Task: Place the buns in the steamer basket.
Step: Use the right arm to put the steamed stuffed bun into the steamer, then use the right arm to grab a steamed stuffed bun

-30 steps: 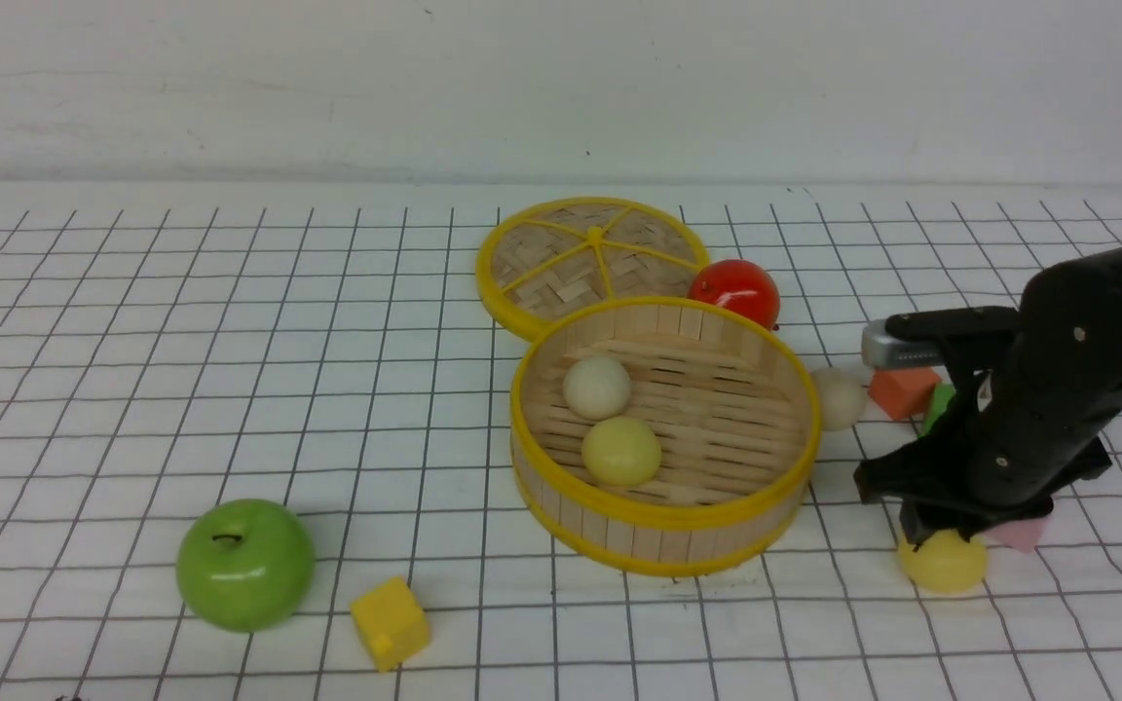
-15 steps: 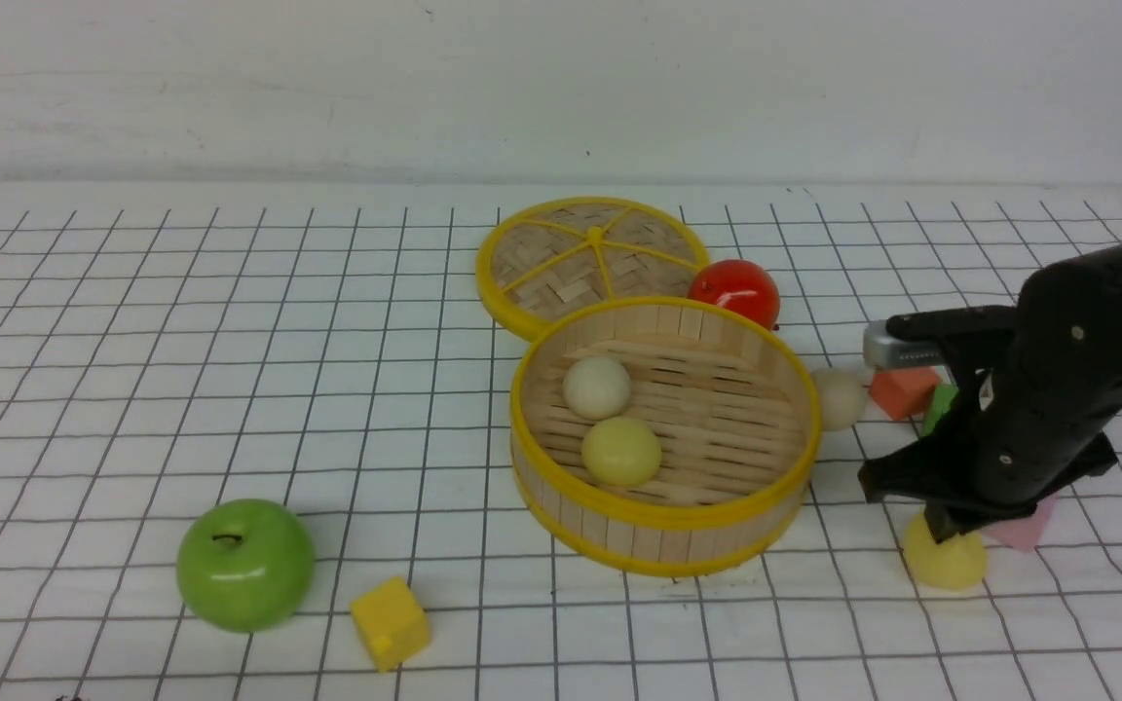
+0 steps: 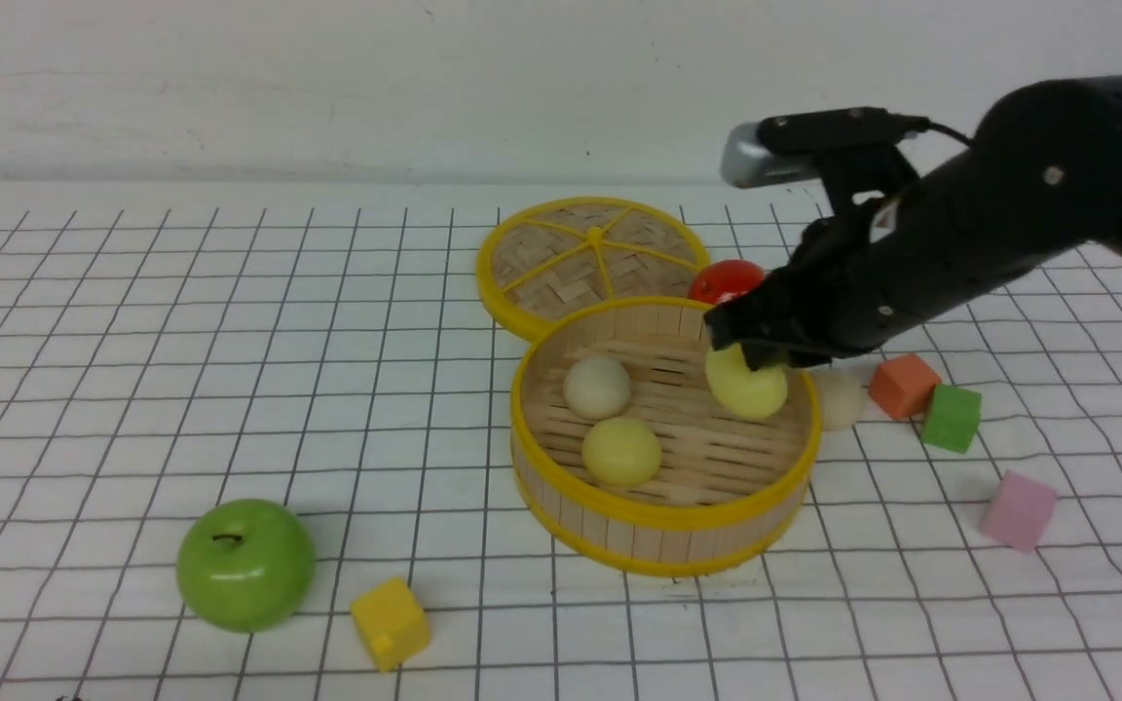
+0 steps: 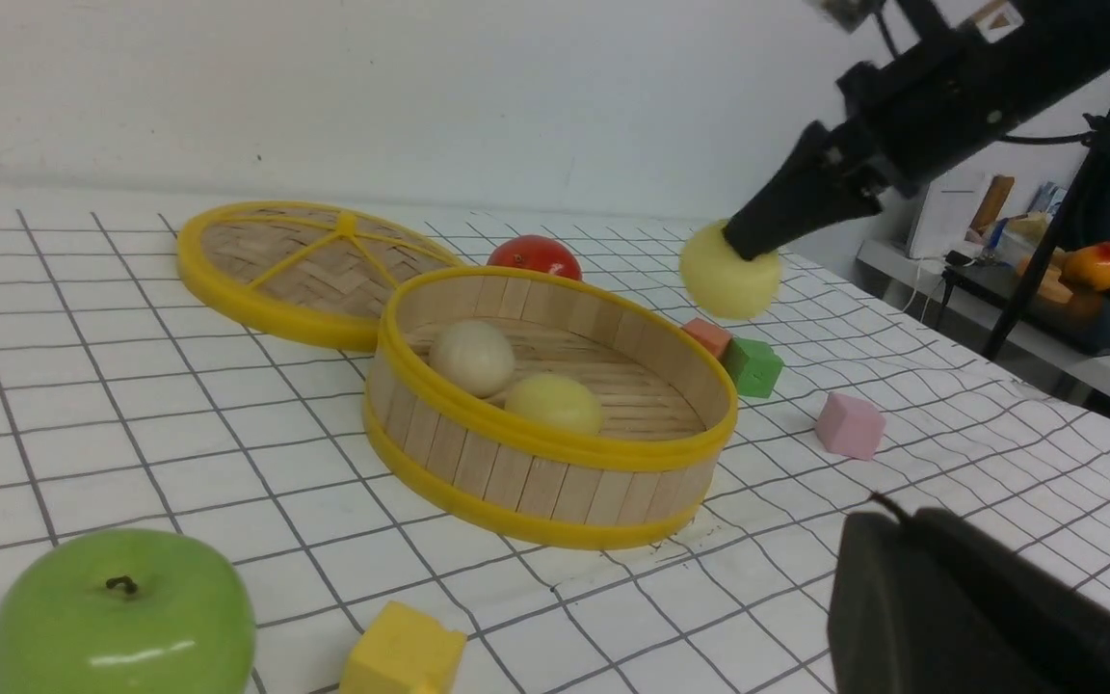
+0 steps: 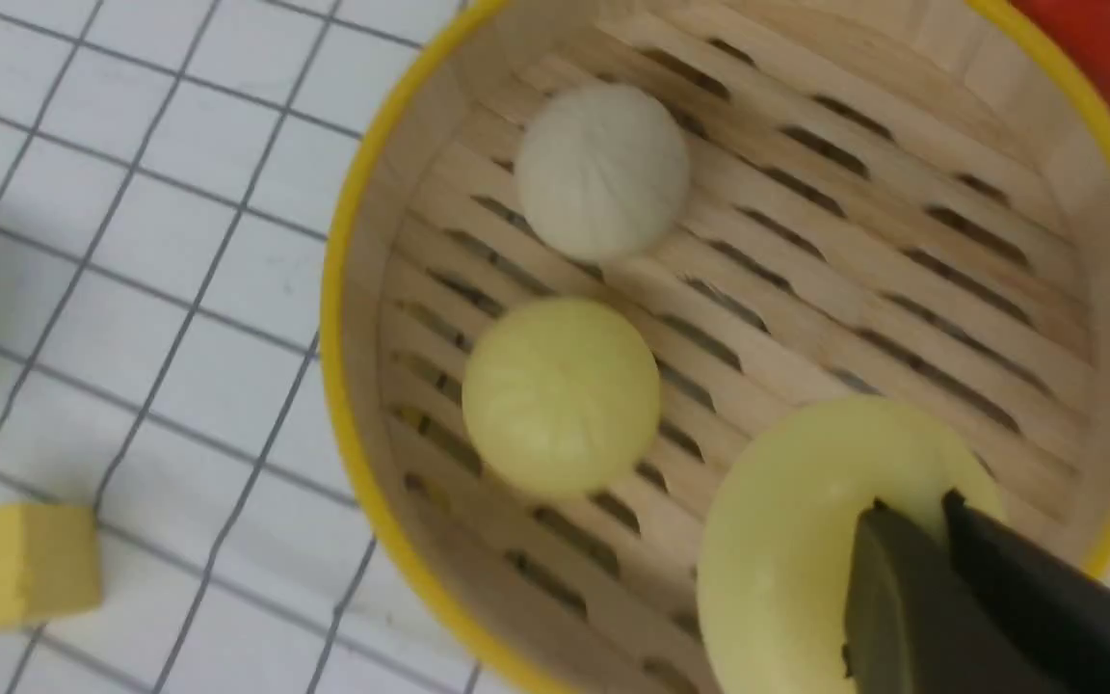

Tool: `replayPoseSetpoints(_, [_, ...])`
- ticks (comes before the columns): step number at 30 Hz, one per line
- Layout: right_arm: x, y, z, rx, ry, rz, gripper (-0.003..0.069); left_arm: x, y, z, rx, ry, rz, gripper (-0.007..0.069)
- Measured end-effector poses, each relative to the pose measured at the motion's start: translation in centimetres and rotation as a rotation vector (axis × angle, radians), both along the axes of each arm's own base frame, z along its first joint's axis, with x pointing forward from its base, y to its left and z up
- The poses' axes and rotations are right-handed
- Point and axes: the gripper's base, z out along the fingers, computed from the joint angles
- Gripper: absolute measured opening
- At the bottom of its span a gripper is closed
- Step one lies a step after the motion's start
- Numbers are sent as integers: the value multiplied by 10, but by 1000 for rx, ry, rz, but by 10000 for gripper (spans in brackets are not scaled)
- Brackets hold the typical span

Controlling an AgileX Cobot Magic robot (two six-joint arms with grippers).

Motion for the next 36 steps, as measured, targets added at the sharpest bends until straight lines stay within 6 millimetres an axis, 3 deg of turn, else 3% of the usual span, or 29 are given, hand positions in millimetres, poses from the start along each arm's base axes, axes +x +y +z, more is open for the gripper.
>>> replayPoseSetpoints(4, [25,9,-44,-71,73,11,44,0,0,0,0,0,0,-7])
replayPoseSetpoints(6, [27,10,-52,-79,89,12,59,0,0,0,0,0,0,-6])
replayPoseSetpoints(9, [30,12,-64,-90,117,14,139,0,0,0,0,0,0,-6])
replayPoseSetpoints(12, [29,14,-59,-69,126,12,297,0,0,0,0,0,0,-2])
replayPoseSetpoints(15, [25,14,-43,-48,107,14,428,0,0,0,0,0,0,1])
replayPoseSetpoints(19, [20,4,-11,-32,33,-2,507,0,0,0,0,0,0,4])
replayPoseSetpoints(21, [21,-8,1,-31,13,-49,510,0,0,0,0,0,0,4])
replayPoseSetpoints(23, [30,-36,3,-53,19,-144,483,0,0,0,0,0,0,4])
replayPoseSetpoints(26, [45,-69,-13,-73,60,-255,423,0,0,0,0,0,0,4])
replayPoseSetpoints(28, [55,-80,-27,-79,88,-289,391,0,0,0,0,0,0,6])
replayPoseSetpoints(36, [86,-82,-60,-59,150,-295,360,0,0,0,-1,1,0,13])
